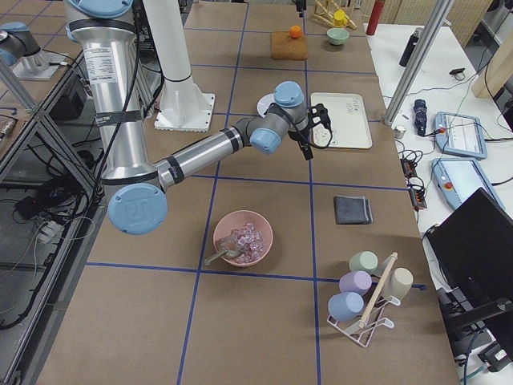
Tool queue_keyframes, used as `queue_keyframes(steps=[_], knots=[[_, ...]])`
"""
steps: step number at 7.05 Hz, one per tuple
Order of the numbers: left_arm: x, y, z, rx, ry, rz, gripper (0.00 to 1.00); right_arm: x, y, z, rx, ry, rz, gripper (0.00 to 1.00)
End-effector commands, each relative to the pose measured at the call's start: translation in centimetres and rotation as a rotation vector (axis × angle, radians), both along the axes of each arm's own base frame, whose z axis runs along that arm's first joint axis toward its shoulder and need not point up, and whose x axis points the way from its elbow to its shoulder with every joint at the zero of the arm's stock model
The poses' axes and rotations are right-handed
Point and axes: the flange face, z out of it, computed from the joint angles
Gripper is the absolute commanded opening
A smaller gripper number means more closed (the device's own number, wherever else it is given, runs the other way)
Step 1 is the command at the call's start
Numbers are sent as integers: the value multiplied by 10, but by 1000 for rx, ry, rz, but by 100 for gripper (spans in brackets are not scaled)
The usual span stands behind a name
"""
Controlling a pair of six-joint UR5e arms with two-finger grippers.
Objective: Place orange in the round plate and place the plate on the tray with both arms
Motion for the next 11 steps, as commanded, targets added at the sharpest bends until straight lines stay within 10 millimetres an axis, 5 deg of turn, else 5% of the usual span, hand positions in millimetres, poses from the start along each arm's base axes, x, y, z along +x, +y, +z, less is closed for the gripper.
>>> queue_keyframes(steps=[1,6,8,9,10,11], knots=[[24,5,17,-20,-16,3,98,-1,3,0,-3,-1,0,100],[56,22,58,-31,-22,73,98,-1,3,2,-5,2,0,100],[57,22,55,-20,-18,78,92,-1,3,3,-6,3,0,100],[57,22,52,3,-13,80,47,-1,3,3,-5,2,-1,100],[58,20,42,22,-3,83,31,-1,3,3,-7,2,-1,100],[60,15,8,59,21,84,28,-1,3,3,-4,1,-1,100]])
